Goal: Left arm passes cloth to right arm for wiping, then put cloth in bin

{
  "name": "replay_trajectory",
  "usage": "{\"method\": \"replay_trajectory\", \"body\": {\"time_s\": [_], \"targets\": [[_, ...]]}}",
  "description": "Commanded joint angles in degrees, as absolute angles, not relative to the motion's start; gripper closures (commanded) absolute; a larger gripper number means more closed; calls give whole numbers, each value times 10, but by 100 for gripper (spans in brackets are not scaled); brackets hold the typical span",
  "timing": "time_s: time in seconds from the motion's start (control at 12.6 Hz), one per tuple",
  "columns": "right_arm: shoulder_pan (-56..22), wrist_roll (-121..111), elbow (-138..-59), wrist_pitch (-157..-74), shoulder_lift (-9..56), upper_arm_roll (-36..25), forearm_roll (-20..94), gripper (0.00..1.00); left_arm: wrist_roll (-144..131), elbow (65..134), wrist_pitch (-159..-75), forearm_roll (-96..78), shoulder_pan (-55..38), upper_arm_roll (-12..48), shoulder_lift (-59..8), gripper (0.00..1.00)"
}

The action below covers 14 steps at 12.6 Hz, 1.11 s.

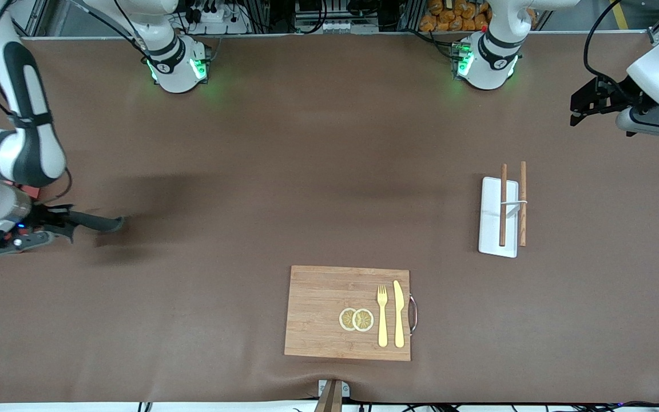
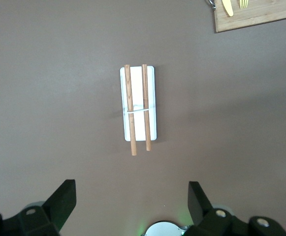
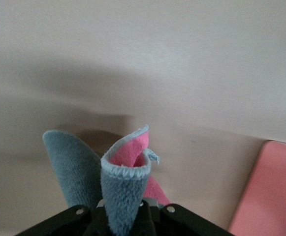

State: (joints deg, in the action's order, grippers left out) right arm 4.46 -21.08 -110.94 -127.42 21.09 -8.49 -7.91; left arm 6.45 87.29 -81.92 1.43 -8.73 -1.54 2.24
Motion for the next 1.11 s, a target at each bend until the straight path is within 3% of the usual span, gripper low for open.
{"method": "replay_trajectory", "body": {"time_s": [0.0, 0.64, 1.03], "targets": [[-23, -72, -1134, -1276, 207, -85, -87, 100, 63, 876, -816, 16, -86, -12, 34, 0], [-273, 335, -1130, -1218, 183, -81, 30, 100, 63, 868, -817, 24, -84, -18, 24, 0], [-294, 367, -1113, -1224, 185, -81, 94, 100, 63, 865, -819, 23, -84, -18, 24, 0]]}}
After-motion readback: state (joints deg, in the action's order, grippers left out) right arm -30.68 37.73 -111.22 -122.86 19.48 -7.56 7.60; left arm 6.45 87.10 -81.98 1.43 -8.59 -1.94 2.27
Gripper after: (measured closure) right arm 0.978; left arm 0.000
